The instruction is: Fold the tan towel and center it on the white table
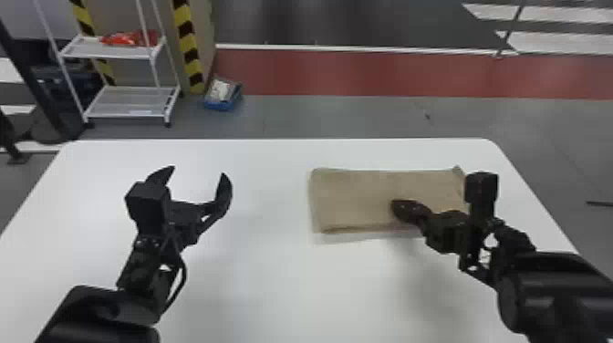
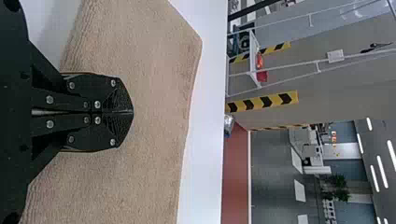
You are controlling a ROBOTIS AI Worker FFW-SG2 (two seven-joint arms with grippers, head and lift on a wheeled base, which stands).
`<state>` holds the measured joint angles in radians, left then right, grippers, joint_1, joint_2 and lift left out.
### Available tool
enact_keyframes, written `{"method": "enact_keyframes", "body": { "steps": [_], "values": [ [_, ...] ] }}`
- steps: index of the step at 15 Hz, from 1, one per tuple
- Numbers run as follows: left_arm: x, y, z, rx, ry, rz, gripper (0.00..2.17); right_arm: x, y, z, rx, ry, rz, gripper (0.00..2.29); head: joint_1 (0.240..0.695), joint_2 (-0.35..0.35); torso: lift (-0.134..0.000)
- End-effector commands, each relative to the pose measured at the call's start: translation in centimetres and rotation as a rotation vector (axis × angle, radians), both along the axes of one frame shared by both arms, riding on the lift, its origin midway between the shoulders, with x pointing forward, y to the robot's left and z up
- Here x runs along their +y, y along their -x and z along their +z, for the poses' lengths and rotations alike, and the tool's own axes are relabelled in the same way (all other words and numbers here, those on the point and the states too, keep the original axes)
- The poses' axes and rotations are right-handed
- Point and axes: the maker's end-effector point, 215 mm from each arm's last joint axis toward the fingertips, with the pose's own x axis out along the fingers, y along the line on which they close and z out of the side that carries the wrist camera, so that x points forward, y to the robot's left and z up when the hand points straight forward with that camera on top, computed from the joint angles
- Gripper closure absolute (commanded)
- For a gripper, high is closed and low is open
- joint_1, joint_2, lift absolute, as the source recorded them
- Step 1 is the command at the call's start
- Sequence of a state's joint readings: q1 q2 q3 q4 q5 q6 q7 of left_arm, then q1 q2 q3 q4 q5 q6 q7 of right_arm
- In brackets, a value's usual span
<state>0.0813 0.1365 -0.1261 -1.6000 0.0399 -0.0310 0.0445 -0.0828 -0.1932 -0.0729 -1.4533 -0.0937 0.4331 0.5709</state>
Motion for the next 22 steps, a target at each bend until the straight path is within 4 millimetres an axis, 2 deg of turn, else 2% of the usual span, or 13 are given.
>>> {"method": "enact_keyframes", "body": {
  "steps": [1,4,8,10,13,15,18,19,20,21,22],
  "values": [
    [-0.2,0.0,-0.1,0.003,0.0,-0.002,0.04,2.2,0.7,-1.2,0.044,-0.011,0.028,1.66,0.695,-0.034,-0.112],
    [-0.3,-0.1,0.0,0.0,-0.001,-0.006,0.04,5.6,2.0,-2.8,0.1,-0.021,0.082,1.66,0.695,-0.006,-0.112],
    [-0.3,-0.1,0.1,0.0,-0.002,-0.004,0.04,11.6,3.3,-3.3,0.122,-0.063,0.156,1.66,0.695,0.042,-0.112],
    [-0.2,-0.1,0.1,-0.001,-0.006,-0.003,0.04,14.9,3.9,-3.1,0.121,-0.085,0.188,1.66,0.695,0.07,-0.112],
    [0.0,-0.1,0.0,0.0,-0.01,0.0,0.04,18.0,4.7,-1.9,0.099,-0.097,0.22,1.66,0.695,0.11,-0.112],
    [0.3,-0.1,-0.1,0.001,-0.011,0.003,0.04,17.6,4.0,0.4,0.048,-0.098,0.2,1.64,0.695,0.142,-0.112],
    [0.4,0.3,-0.5,0.007,-0.011,0.004,0.05,14.2,2.3,3.9,-0.021,-0.131,0.14,1.2,0.695,0.146,-0.112],
    [0.2,0.3,-0.1,0.001,-0.008,0.0,0.04,12.3,1.6,4.8,-0.041,-0.135,0.111,0.78,0.695,0.132,-0.112],
    [-0.2,0.7,-0.2,0.003,-0.003,-0.007,0.04,10.2,1.0,5.7,-0.059,-0.138,0.073,0.21,0.695,0.12,-0.112],
    [-0.6,1.0,-0.2,0.005,0.0,-0.019,0.04,8.1,0.4,6.2,-0.07,-0.129,0.044,0.0,0.695,0.106,-0.112],
    [-1.4,1.5,-0.3,0.008,0.006,-0.045,0.05,5.6,-0.1,6.7,-0.082,-0.121,0.017,0.0,0.695,0.091,-0.112]
  ]
}}
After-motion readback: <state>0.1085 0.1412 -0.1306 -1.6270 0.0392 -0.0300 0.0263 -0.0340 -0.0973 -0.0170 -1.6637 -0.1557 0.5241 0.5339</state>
